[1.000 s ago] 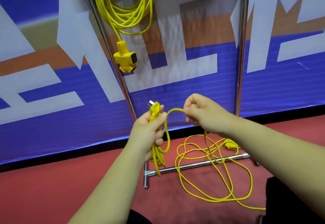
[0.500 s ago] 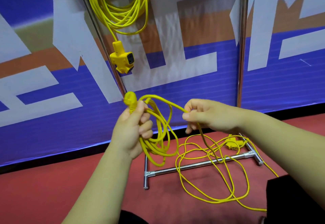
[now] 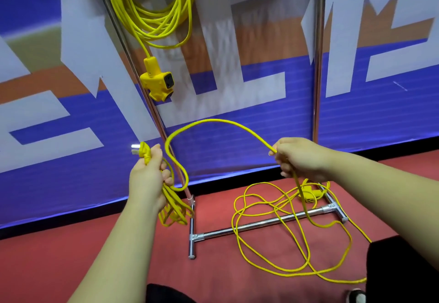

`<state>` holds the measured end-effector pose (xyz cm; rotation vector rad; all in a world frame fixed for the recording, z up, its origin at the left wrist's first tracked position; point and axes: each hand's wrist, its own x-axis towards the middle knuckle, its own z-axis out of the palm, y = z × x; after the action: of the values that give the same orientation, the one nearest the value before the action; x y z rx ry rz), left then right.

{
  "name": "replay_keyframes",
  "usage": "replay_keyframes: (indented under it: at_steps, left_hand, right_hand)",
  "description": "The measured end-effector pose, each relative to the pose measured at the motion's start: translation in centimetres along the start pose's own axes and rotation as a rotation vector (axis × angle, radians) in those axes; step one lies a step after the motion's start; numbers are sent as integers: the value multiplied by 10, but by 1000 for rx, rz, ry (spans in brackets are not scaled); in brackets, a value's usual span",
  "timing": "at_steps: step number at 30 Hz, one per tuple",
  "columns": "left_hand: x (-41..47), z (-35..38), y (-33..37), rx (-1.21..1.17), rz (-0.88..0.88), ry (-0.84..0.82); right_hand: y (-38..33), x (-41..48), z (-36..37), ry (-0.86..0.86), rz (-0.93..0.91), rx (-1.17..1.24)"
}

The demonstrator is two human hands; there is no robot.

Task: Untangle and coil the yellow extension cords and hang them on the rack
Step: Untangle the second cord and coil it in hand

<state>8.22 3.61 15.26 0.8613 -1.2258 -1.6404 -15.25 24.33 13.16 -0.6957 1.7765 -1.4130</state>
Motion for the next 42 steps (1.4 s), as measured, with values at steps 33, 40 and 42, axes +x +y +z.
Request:
replay_keyframes:
  at_steps: [33, 40, 42]
  left_hand:
    - [-78, 54, -4, -71, -292, -710]
    - [-72, 56, -10, -118, -311, -631]
    - [-72, 58, -14, -54, -277, -596]
  right_hand:
    - [-48, -14, 33, 154, -145, 21]
    - [-60, -36, 46, -16, -372, -82]
    - [-59, -39, 49, -52, -381, -76]
